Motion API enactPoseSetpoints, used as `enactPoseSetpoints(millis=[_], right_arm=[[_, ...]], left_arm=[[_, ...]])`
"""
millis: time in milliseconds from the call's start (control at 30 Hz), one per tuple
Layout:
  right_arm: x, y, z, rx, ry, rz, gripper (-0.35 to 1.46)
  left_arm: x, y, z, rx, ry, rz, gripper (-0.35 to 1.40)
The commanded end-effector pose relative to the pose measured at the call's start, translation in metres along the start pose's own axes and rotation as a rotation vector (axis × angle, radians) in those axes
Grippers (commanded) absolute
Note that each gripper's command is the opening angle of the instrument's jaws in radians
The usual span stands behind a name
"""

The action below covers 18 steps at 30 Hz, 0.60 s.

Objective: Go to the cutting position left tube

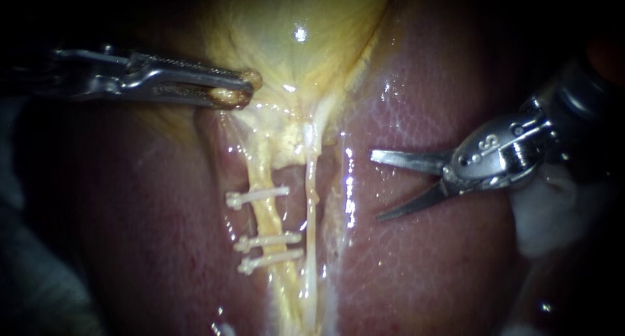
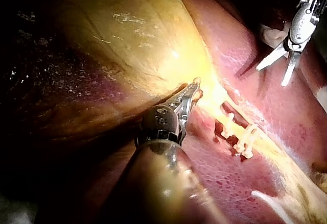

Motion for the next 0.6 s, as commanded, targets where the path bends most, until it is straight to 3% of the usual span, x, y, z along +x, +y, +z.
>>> enactPoseSetpoints(millis=[33, 333, 600], right_arm=[[0.0001, 0.0000, 0.0000, 0.002, 0.001, 0.000, 1.43], [0.0001, -0.0001, 0.0001, 0.012, 0.006, 0.000, 1.45], [0.0003, -0.0004, 0.0008, 0.047, 0.032, -0.001, 1.45]], left_arm=[[0.0001, 0.0001, -0.0003, -0.001, -0.001, 0.000, -0.35], [0.0019, 0.0012, -0.0055, 0.002, 0.002, -0.012, -0.35], [0.0022, 0.0014, -0.0065, 0.005, 0.012, -0.015, -0.35]])
